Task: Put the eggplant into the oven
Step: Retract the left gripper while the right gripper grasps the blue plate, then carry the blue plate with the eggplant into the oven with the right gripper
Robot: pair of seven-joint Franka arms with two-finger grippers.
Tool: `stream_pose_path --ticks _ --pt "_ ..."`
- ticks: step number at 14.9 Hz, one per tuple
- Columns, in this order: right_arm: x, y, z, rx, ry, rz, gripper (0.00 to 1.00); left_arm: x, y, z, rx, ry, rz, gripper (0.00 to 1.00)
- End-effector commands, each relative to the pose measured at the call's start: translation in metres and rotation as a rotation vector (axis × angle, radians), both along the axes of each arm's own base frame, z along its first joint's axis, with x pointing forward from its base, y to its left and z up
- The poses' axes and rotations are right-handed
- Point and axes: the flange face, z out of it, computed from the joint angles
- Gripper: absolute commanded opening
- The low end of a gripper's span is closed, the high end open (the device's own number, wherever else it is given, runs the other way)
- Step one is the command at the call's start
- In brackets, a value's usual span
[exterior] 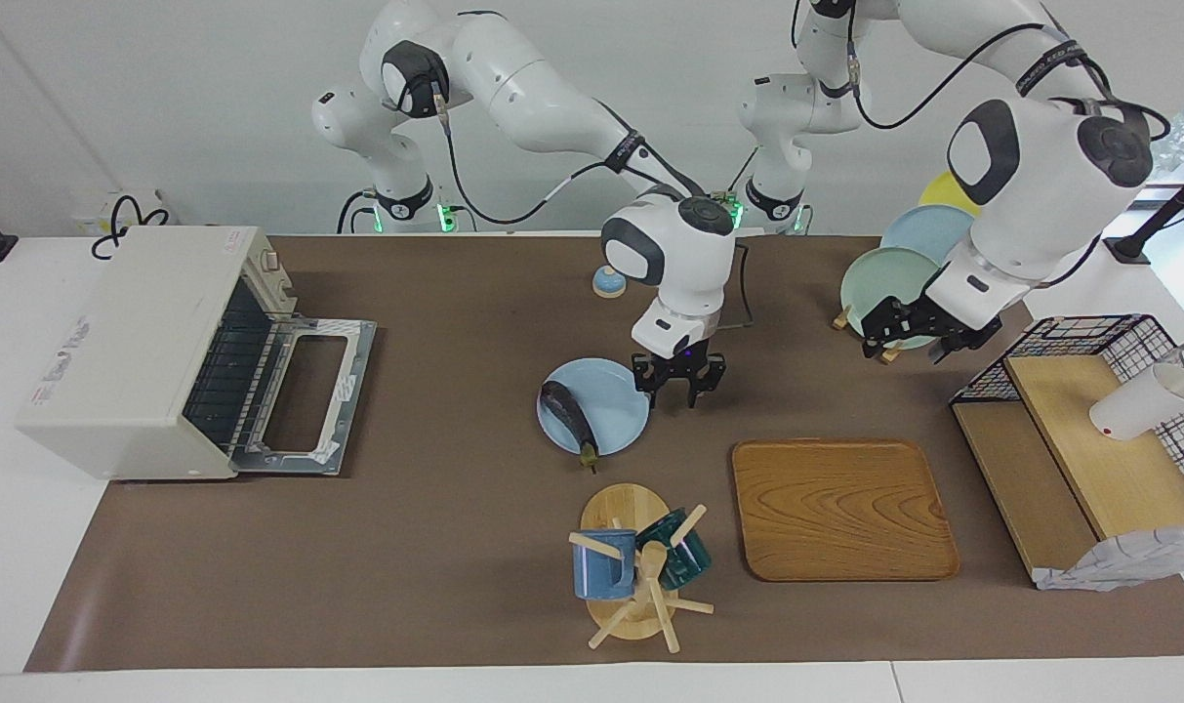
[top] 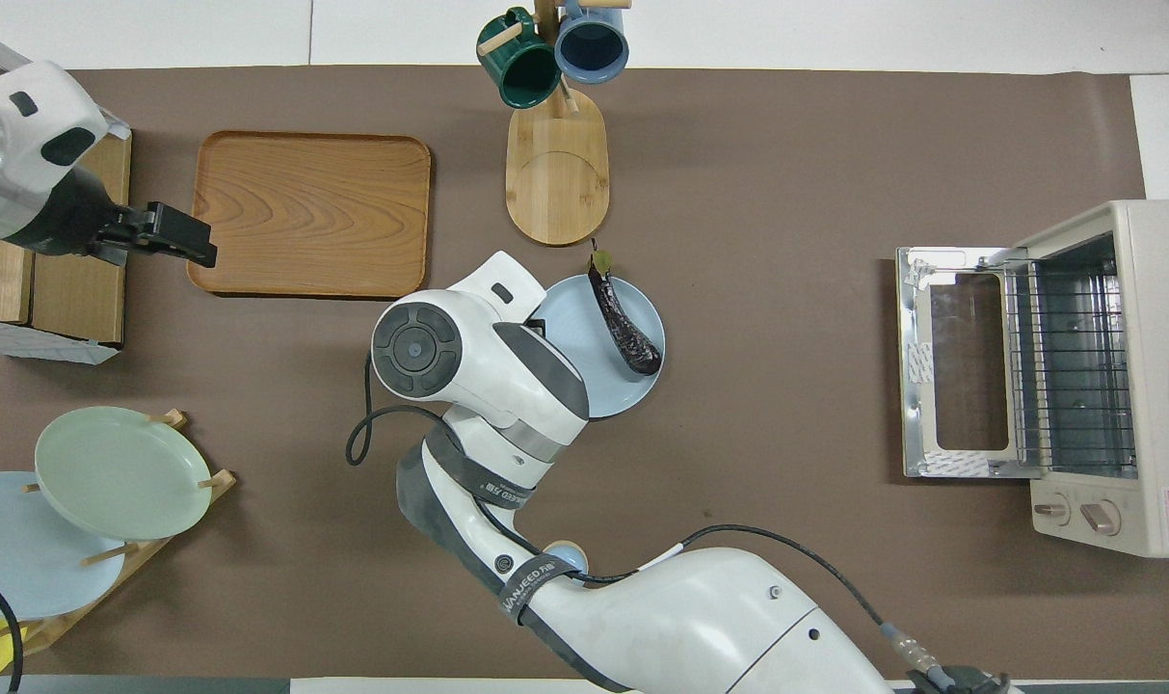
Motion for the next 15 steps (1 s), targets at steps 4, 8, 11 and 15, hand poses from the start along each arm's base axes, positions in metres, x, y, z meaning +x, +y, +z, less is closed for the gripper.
stream_pose_path --ticks 4,8,11,15 --pt "-0.012 -0.022 -0.02 -0.072 0.011 0.019 0.53 -0.036 0.015 0.051 0.082 0.012 0.006 1.0" --pt "-0.024 -0.025 -0.025 -0.091 0.031 0.028 0.26 -0.053 0.018 0.064 0.111 0.021 0.011 1.0" --pt "-0.03 -0.023 -0.022 -0.136 0.046 0.038 0.0 -0.067 0.018 0.052 0.114 0.054 0.025 1.0" --pt "-0.017 -0.06 -0.006 -0.298 0.067 0.049 0.0 -0.074 0.024 0.044 0.116 0.06 0.032 1.0"
